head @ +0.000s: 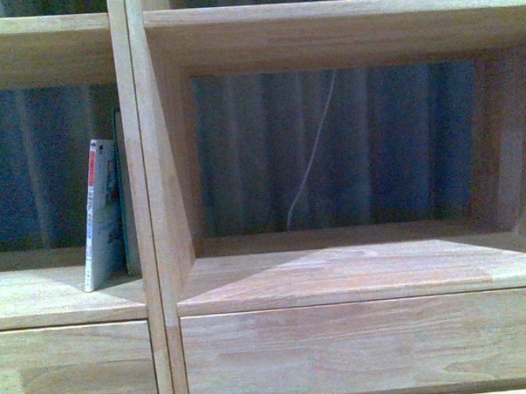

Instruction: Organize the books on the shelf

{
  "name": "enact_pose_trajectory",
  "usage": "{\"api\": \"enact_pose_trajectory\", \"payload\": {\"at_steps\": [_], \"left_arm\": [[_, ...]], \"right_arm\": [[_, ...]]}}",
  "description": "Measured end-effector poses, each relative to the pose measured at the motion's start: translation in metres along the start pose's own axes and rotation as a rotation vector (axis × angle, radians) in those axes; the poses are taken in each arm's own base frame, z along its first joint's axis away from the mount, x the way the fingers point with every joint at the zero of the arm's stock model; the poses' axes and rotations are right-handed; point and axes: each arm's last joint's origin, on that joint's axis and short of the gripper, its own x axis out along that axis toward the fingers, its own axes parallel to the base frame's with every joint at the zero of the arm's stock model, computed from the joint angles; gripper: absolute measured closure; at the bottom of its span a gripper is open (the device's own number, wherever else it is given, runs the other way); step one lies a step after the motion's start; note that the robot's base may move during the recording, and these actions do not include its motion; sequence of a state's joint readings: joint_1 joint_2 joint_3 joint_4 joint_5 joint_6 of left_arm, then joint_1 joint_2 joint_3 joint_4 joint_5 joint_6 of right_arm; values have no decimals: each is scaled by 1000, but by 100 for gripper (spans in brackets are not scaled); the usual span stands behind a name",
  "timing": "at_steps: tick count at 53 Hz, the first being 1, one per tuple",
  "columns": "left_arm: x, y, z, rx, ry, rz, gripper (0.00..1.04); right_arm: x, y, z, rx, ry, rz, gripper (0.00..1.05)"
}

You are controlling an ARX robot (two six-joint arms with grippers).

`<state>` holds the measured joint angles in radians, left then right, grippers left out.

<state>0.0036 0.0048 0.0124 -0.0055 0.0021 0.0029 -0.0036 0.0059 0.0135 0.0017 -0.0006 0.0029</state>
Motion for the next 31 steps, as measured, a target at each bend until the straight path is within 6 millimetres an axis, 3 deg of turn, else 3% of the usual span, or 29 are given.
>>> {"api": "enact_pose_trajectory", "payload": {"at_steps": [31], "left_arm": [[0,0,0,0,0,0,7]], "right_arm": [[0,0,0,0,0,0,7]]}}
